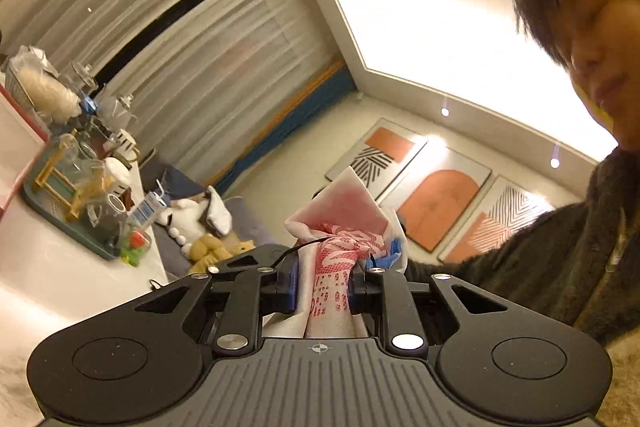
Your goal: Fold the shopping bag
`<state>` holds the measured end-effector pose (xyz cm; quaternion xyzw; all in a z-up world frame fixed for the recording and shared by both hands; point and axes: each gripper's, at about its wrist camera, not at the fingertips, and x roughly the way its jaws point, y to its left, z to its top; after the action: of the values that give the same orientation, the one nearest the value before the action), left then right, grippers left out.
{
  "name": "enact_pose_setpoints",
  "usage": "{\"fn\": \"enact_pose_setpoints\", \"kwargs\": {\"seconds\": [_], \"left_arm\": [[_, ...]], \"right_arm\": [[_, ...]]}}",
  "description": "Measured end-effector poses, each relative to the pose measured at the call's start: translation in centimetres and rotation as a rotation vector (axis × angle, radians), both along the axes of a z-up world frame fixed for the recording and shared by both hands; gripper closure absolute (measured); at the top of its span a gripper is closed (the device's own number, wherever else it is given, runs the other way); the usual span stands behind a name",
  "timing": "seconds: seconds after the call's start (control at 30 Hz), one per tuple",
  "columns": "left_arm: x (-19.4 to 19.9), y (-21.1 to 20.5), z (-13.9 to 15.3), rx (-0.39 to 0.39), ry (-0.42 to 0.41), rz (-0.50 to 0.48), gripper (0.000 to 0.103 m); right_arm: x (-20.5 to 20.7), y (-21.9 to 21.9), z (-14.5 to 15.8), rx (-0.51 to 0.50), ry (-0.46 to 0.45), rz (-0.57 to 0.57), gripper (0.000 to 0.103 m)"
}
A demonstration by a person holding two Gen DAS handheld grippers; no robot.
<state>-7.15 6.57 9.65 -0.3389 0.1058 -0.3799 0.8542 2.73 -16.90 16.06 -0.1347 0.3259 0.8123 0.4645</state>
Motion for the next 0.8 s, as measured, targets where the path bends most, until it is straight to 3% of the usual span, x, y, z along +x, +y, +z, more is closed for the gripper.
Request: {"fn": "enact_pose_setpoints", "kwargs": {"seconds": [0.03, 0.1, 0.17, 0.23, 0.27, 0.33, 0.4, 0.43, 0.5, 0.57, 0.63, 0.7, 0.73, 0.77, 0.8], "left_arm": [[0.3, -0.3, 0.5, 0.090, 0.005, 0.012, 0.081], [0.9, -0.2, 1.1, 0.131, 0.016, 0.010, 0.082], [1.0, -0.3, 2.0, 0.221, -0.005, 0.029, 0.081], [1.3, -0.3, 2.6, 0.289, -0.018, 0.041, 0.081], [1.5, 0.0, 2.4, 0.259, 0.000, 0.050, 0.081], [1.3, 0.6, 1.6, 0.157, 0.043, 0.094, 0.081], [0.7, 1.1, 0.4, 0.070, 0.066, 0.150, 0.081], [0.4, 1.5, -0.4, 0.014, 0.086, 0.187, 0.081], [0.1, 2.6, -1.5, -0.137, 0.146, 0.261, 0.081], [0.4, 1.7, -1.7, -0.036, 0.114, 0.270, 0.081], [0.4, 1.1, -1.1, 0.051, 0.092, 0.268, 0.081], [0.8, 1.6, -1.6, 0.018, 0.160, 0.304, 0.081], [0.6, 2.1, -2.2, -0.002, 0.177, 0.353, 0.081], [0.2, 2.8, -2.4, -0.016, 0.176, 0.419, 0.081], [-0.2, 3.4, -2.6, -0.035, 0.190, 0.506, 0.081]], "right_arm": [[0.1, 0.1, 0.0, 0.039, -0.003, -0.030, 0.030], [-0.5, 0.7, 0.7, 0.058, -0.065, -0.061, 0.033], [-1.2, 1.2, 1.2, 0.054, -0.130, -0.092, 0.033], [-0.4, 2.1, 1.0, -0.001, -0.052, -0.143, 0.033], [0.1, 2.5, 0.8, -0.031, -0.005, -0.170, 0.033], [2.1, 2.7, -0.9, -0.125, 0.282, -0.274, 0.032], [3.2, 3.1, -2.6, -0.203, 0.462, -0.313, 0.032], [3.3, 3.2, -2.9, -0.215, 0.469, -0.316, 0.032], [3.2, 1.9, -2.8, -0.135, 0.454, -0.380, 0.034], [2.9, 0.6, -2.7, -0.064, 0.464, -0.459, 0.041], [2.6, 0.7, -2.6, -0.075, 0.439, -0.460, 0.041], [2.7, 0.1, -3.0, -0.061, 0.436, -0.471, 0.043], [2.9, -0.8, -3.2, -0.068, 0.425, -0.534, 0.044], [3.2, -1.9, -3.4, -0.077, 0.411, -0.606, 0.042], [3.4, -2.9, -3.6, -0.086, 0.398, -0.679, 0.008]]}}
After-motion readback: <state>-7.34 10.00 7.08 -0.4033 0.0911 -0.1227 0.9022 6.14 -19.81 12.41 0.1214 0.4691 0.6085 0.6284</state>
